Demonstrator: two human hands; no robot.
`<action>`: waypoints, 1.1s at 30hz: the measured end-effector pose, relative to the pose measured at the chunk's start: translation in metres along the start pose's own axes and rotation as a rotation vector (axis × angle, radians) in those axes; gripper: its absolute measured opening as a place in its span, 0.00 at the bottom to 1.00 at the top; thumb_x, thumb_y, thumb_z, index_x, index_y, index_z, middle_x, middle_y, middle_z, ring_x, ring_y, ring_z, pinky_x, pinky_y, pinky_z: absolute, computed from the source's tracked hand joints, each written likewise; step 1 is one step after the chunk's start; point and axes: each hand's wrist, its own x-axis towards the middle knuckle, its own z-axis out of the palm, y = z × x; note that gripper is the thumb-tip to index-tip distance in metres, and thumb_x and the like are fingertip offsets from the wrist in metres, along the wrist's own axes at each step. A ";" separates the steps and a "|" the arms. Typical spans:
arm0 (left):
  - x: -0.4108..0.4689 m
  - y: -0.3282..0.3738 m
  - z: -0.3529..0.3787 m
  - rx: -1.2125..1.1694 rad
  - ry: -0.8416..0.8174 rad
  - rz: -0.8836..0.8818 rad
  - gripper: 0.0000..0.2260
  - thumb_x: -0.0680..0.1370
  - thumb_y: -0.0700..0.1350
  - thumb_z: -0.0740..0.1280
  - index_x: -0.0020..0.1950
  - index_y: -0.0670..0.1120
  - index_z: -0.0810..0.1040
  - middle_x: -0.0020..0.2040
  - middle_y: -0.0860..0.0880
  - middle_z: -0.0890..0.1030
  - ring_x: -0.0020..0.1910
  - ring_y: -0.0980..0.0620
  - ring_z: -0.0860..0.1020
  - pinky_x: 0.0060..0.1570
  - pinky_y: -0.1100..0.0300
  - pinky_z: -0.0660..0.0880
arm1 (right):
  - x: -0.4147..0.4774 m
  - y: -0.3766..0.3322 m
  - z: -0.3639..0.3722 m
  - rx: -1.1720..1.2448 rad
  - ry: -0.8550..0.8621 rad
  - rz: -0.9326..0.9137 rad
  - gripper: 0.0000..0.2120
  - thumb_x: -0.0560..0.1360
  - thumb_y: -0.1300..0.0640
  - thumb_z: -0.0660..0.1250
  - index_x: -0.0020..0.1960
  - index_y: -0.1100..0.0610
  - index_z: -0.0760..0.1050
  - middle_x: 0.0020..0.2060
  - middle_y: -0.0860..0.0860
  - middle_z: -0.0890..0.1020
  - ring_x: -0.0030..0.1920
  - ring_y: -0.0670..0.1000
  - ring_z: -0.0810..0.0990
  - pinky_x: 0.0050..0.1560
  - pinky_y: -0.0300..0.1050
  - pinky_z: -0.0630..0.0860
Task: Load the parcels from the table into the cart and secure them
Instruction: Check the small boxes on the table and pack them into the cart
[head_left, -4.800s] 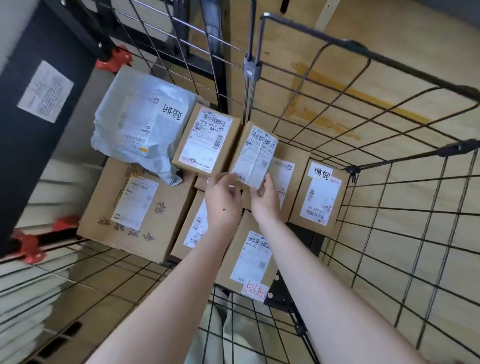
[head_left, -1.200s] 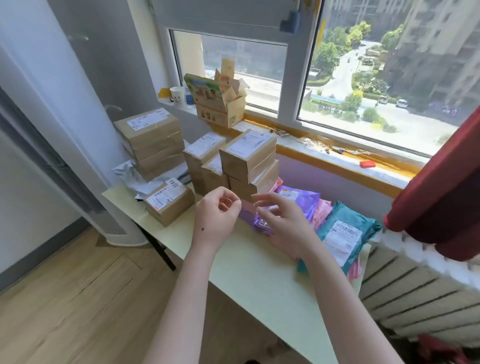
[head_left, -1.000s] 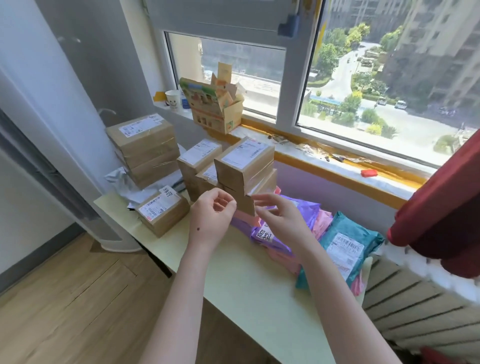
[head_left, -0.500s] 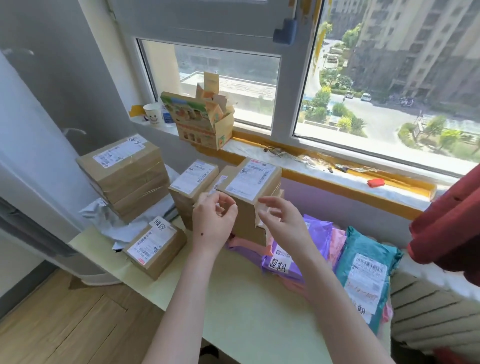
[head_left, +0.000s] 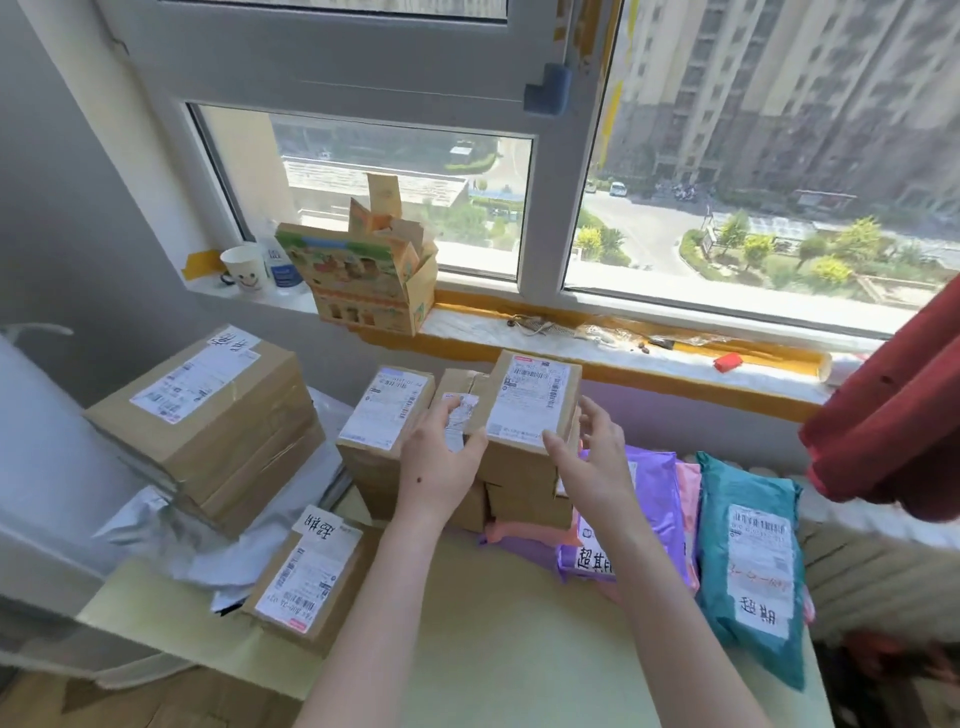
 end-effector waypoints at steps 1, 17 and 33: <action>0.002 -0.002 0.001 -0.007 -0.025 -0.003 0.22 0.77 0.47 0.67 0.71 0.46 0.70 0.69 0.49 0.73 0.69 0.51 0.70 0.69 0.48 0.67 | -0.001 0.000 0.002 0.013 0.019 0.004 0.27 0.79 0.55 0.64 0.75 0.50 0.59 0.65 0.48 0.65 0.69 0.49 0.66 0.68 0.47 0.66; 0.002 -0.004 0.020 -0.200 -0.109 -0.160 0.18 0.82 0.49 0.59 0.71 0.46 0.71 0.58 0.56 0.74 0.59 0.59 0.69 0.56 0.65 0.62 | 0.000 0.022 0.008 0.029 -0.034 0.101 0.20 0.82 0.49 0.57 0.73 0.46 0.66 0.68 0.44 0.74 0.69 0.46 0.70 0.69 0.51 0.68; -0.002 0.019 0.022 -0.611 -0.170 -0.272 0.09 0.80 0.51 0.63 0.56 0.55 0.80 0.55 0.56 0.83 0.60 0.52 0.78 0.59 0.56 0.74 | -0.012 0.019 -0.019 0.207 0.063 -0.038 0.18 0.82 0.49 0.57 0.72 0.44 0.68 0.63 0.39 0.77 0.64 0.40 0.75 0.65 0.46 0.73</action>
